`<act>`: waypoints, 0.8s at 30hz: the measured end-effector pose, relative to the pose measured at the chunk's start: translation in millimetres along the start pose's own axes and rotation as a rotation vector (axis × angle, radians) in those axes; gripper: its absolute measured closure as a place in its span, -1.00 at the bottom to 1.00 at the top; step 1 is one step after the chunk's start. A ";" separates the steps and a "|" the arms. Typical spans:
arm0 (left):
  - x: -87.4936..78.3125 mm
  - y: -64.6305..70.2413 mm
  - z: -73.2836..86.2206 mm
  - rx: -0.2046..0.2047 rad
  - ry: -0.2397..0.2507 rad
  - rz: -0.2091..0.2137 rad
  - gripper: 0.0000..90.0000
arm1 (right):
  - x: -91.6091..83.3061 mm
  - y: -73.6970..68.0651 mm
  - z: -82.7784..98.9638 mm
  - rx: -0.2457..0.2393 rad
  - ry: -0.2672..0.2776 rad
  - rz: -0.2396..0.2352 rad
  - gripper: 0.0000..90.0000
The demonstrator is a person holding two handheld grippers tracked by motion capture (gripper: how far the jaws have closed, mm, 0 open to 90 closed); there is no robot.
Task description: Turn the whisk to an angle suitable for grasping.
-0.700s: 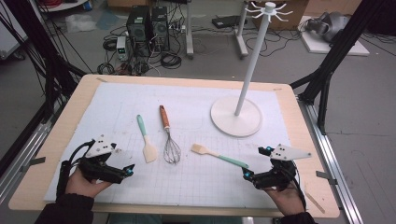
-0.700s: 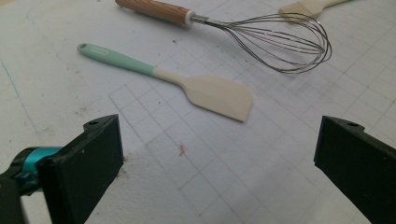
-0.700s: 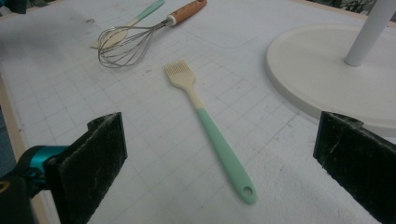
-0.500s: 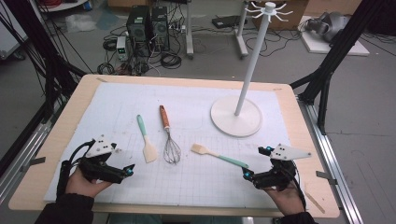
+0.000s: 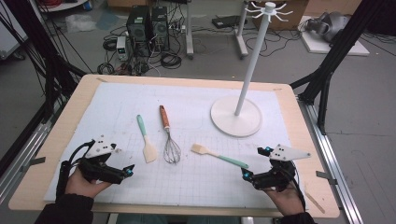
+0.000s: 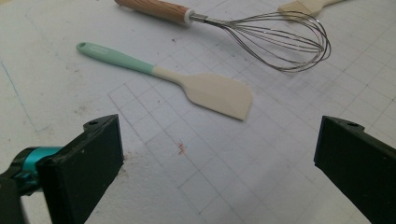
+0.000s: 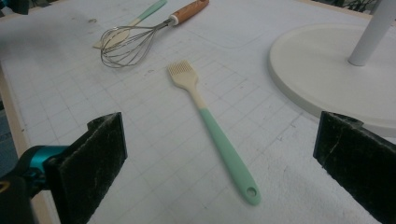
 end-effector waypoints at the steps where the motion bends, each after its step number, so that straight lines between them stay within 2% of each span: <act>1: 0.1 0.0 0.0 -0.001 0.001 -0.001 -0.96 | -0.1 -0.4 0.2 0.001 -0.002 -0.001 -0.97; 12: 0.6 0.1 -0.3 -0.004 0.003 -0.004 -0.96 | -0.5 -0.9 0.1 0.004 0.002 0.001 -0.97; 24: 1.6 -0.4 -0.1 -0.001 0.004 -0.006 -0.96 | 0.9 -2.9 -1.3 -0.015 0.000 0.008 -0.97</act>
Point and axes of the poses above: each handheld gripper's, and its own axes: x roughly forward along the jaws, z roughly out of its underside, y roughly to its right, the point moved 7 cm from there along x, roughly forward along the jaws, and after that the axes turned 3 degrees about -y, right-handed, at the moved point
